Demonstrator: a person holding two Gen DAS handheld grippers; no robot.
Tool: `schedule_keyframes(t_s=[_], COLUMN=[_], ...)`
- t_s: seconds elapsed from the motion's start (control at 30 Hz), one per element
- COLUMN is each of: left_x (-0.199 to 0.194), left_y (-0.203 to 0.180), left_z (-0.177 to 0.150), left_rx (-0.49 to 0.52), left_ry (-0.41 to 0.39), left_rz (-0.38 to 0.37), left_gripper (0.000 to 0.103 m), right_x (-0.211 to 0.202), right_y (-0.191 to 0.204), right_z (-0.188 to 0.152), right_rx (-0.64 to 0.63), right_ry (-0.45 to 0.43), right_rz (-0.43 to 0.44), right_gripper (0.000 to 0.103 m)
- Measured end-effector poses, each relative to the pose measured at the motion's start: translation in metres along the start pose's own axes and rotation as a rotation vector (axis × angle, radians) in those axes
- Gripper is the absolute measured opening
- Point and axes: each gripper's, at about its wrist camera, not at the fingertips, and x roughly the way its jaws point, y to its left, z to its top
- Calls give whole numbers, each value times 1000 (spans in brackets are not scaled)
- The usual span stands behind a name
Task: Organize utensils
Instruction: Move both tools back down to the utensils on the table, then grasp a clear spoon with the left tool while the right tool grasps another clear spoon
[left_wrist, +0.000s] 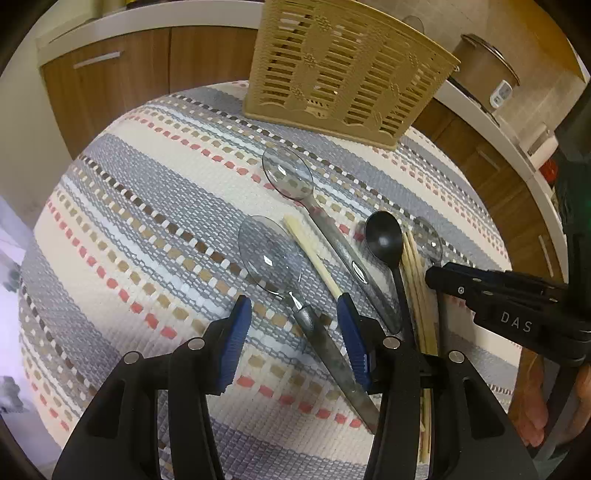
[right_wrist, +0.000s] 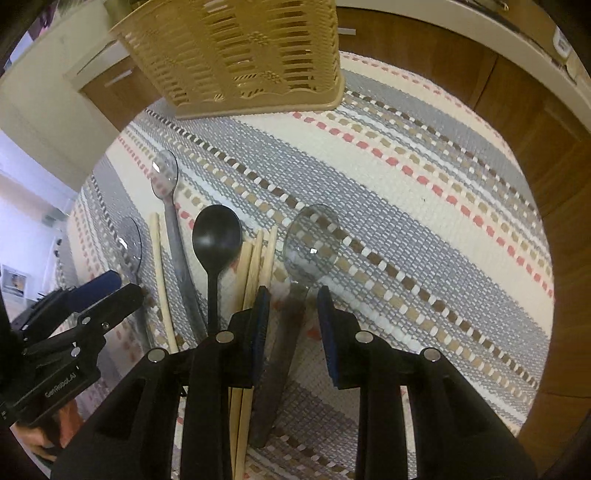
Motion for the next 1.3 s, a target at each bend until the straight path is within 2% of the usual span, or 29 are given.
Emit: schedule_keyframes(t_s=[0.07,0.17,0.73,1.0,1.3], left_x=[1,0,-4,-9,-16], left_y=[-4,-4,-3,11,22], left_z=[-1,-2,-8,-12,-12], left_rx=[3,5,18,-34,-58], left_ry=[-1,-2,17,27,26], left_rz=[6,7,24,-17,-35], left_gripper=[47,47,47,47,47], right_x=[1,3,-13,-19,-23], right_y=[1,5,-22,-33,-34], right_z=[-1,-3,-17,-21,-24], right_rx=[-12,-53,-82,-99,-113], right_ry=[0,-15,11,25,20], right_rz=[-9,-52,12,52,43], right_gripper=[23,14,12,12,12])
